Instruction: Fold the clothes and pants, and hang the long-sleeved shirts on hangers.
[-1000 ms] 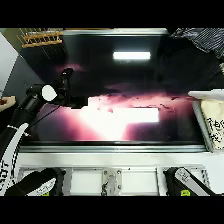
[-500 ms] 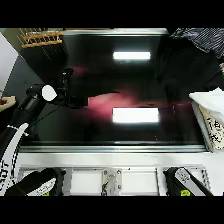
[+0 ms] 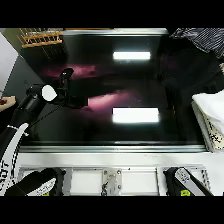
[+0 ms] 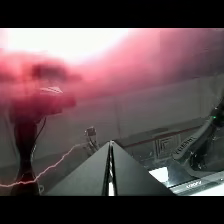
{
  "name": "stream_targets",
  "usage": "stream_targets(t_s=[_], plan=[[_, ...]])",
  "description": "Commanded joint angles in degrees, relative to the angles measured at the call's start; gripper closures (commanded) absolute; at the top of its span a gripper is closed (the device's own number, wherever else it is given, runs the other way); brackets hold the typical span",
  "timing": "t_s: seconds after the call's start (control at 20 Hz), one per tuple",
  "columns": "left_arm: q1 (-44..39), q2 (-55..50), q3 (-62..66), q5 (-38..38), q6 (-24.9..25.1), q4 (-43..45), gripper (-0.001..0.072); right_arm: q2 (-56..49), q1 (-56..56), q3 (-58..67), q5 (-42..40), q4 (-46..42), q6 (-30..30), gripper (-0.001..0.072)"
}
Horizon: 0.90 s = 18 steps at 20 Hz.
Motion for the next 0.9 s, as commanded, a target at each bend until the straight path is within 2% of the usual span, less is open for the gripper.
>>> stream_targets(t_s=[0.0,0.05,0.1,0.15,0.2,0.35,0.55,0.7,0.85], plan=[[0.0,0.0,0.0,-0.1,0.0,0.0,0.0702,0.0,-0.9,-0.3,1.7,-1.1,0.1,0.0683],[0.0,0.0,0.0,-0.1,0.0,0.0,0.0702,0.0,-1.7,-0.3,2.1,-1.1,0.1,0.0639],[0.0,0.0,0.0,-0.1,0.0,0.0,0.0702,0.0,-2.5,-0.3,2.6,-1.1,0.1,0.0450],[0.0,0.0,0.0,-0.1,0.0,0.0,0.0702,0.0,-3.4,-0.3,3.1,-1.1,-0.2,0.0194],[0.0,0.0,0.0,0.0,0.0,0.0,0.0702,0.1,-3.8,-0.3,3.3,-1.0,-1.4,0.0076],[0.0,0.0,0.0,0.0,0.0,0.0,0.0702,3.2,-2.2,-0.3,-2.4,4.9,-2.1,0.0080],[0.0,0.0,0.0,0.0,0.0,0.0,0.0702,10.9,9.3,-0.3,-12.1,25.5,-14.9,0.0080],[0.0,0.0,0.0,0.0,0.0,0.0,0.0702,13.9,21.6,-0.3,-12.6,39.1,-20.3,0.0081],[0.0,0.0,0.0,0.1,0.0,0.0,0.0702,13.9,34.1,-0.3,-12.1,43.4,-20.5,0.0081]])
